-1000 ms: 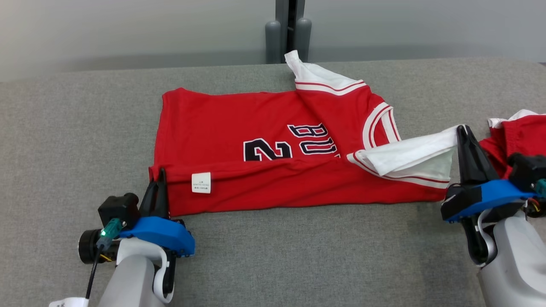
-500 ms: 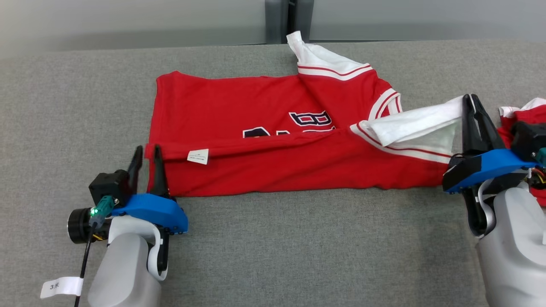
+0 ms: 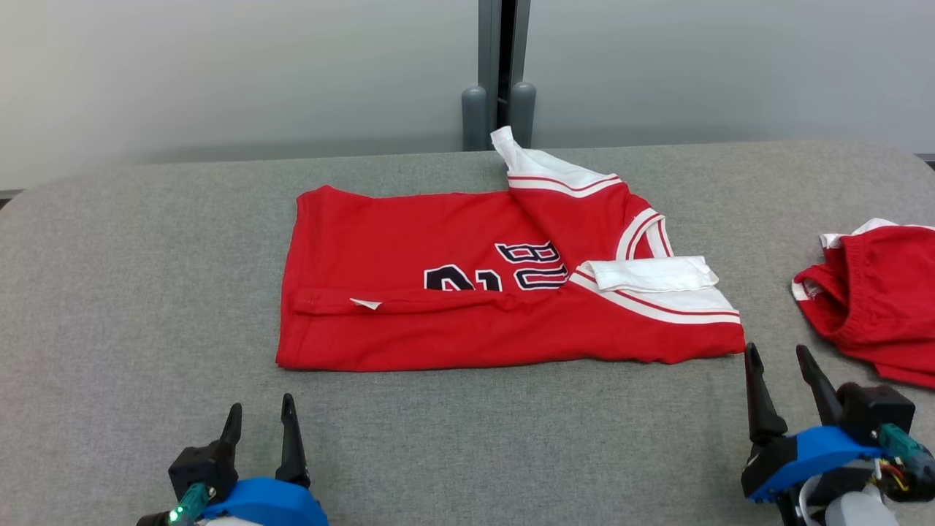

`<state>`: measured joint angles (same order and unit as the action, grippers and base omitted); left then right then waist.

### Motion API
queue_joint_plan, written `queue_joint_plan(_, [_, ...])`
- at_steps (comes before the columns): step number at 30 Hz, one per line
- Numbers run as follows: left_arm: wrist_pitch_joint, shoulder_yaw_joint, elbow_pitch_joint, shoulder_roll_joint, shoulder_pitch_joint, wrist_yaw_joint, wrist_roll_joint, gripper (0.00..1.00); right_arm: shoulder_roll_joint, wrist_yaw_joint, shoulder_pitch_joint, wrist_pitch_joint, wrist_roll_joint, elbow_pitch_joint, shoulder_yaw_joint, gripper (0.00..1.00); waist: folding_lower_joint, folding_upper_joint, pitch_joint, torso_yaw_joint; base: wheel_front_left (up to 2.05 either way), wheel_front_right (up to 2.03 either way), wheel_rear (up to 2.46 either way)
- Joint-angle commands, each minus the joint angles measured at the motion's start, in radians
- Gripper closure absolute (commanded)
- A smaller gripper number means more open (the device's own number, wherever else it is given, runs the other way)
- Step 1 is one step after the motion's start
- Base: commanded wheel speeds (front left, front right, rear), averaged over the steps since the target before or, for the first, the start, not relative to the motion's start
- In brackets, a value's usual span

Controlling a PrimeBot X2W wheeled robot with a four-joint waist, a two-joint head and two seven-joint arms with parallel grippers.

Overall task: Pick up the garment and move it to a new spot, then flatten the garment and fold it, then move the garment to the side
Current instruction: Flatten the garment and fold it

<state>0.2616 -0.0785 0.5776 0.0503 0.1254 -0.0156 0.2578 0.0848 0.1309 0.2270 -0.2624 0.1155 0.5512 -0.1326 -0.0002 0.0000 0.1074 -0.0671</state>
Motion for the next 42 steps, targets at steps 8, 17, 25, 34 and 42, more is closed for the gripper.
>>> queue_joint_plan(8, [0.005,-0.01,-0.113,0.001,-0.115,-0.016,-0.006,0.0,-0.024,0.0,-0.127,-0.003,0.002,-0.026,0.025,0.0,0.0002,0.0,-0.04,-0.012,0.0,0.0,0.0])
queue_joint_plan(17, [0.005,-0.001,-0.112,0.001,-0.045,-0.002,-0.001,0.0,-0.03,0.0,-0.079,-0.003,0.012,-0.046,0.042,0.0,0.0002,0.0,0.014,-0.018,0.0,0.0,0.0])
queue_joint_plan(25, [0.005,0.056,-0.02,0.001,0.132,0.026,-0.048,0.0,-0.032,0.0,0.047,-0.003,0.016,-0.047,0.025,0.0,0.0002,0.0,0.133,-0.034,0.0,0.0,0.0])
queue_joint_plan(34, [0.001,0.092,0.136,0.003,0.217,0.029,-0.082,0.0,-0.034,0.0,0.136,-0.003,-0.016,0.031,-0.005,0.0,0.0002,0.0,0.198,-0.046,0.0,0.0,0.0])
queue_joint_plan(42, [-0.006,0.082,0.235,0.003,0.195,0.053,-0.069,0.0,-0.035,0.0,0.179,0.001,0.011,0.218,0.034,0.0,0.0002,0.0,0.209,-0.034,0.0,0.0,0.0])
